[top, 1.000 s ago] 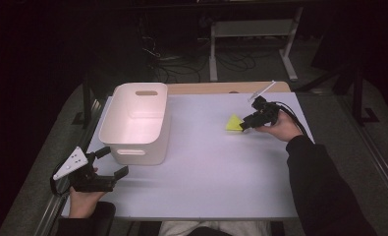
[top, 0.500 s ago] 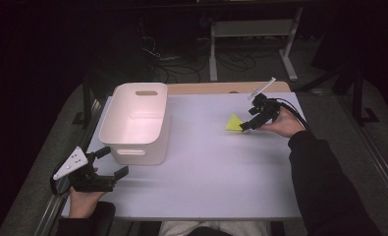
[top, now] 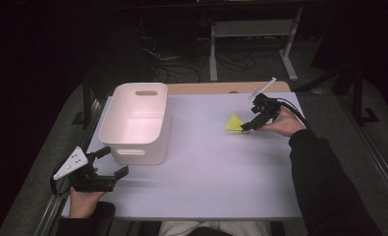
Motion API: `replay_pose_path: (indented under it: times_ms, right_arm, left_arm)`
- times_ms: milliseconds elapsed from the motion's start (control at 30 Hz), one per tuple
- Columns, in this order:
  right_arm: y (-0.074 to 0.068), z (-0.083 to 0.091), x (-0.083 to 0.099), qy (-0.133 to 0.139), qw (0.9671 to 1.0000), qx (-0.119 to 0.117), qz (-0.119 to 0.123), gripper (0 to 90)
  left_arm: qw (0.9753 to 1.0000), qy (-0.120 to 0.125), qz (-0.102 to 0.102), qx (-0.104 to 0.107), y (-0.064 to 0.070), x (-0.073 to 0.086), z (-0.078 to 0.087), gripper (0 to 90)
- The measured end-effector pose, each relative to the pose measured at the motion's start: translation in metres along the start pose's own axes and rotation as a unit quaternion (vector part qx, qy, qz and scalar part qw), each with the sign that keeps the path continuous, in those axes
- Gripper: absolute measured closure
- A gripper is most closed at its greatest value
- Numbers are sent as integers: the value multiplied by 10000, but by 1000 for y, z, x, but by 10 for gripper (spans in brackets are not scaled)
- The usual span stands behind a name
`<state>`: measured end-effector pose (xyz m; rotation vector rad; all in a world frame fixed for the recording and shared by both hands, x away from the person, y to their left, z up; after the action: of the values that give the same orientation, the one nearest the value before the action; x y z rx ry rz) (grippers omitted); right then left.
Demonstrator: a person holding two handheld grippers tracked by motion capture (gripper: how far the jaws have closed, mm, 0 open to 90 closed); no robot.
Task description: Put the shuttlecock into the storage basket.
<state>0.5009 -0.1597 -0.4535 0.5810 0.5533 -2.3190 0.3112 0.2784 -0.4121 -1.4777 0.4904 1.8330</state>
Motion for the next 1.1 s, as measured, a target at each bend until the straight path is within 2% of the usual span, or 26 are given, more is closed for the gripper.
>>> replay_pose_path:
  times_ms: [167,400,633,767,1100]
  right_arm:
    - [5,-6,3,-71,10000,33,29,0]
    - [11,-13,6,-158,9999,-20,-62,25]
    - [18,-18,11,-255,9996,66,111,75]
    - [21,-20,14,-330,9993,29,176,132]
    - [24,-30,18,-467,9983,50,343,198]
  left_arm:
    - [10000,4,-1,1,0,0,1,0]
    - [10000,1,3,-3,0,0,1,0]
    - [10000,6,12,-20,0,0,2,0]
    - [10000,-1,12,-18,0,0,2,0]
    - [10000,6,10,-16,0,0,3,0]
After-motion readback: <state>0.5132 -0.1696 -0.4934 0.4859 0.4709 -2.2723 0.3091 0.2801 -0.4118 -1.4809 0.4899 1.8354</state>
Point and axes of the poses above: each handheld gripper's, and its own axes: z roughly backward along the jaws, x roughly out of its underside, y roughly to its right, the point moved 8 cm from there along -z, roughly forward along the jaws, and after that the axes turned 13 degrees about -z, right-handed, at the moved point
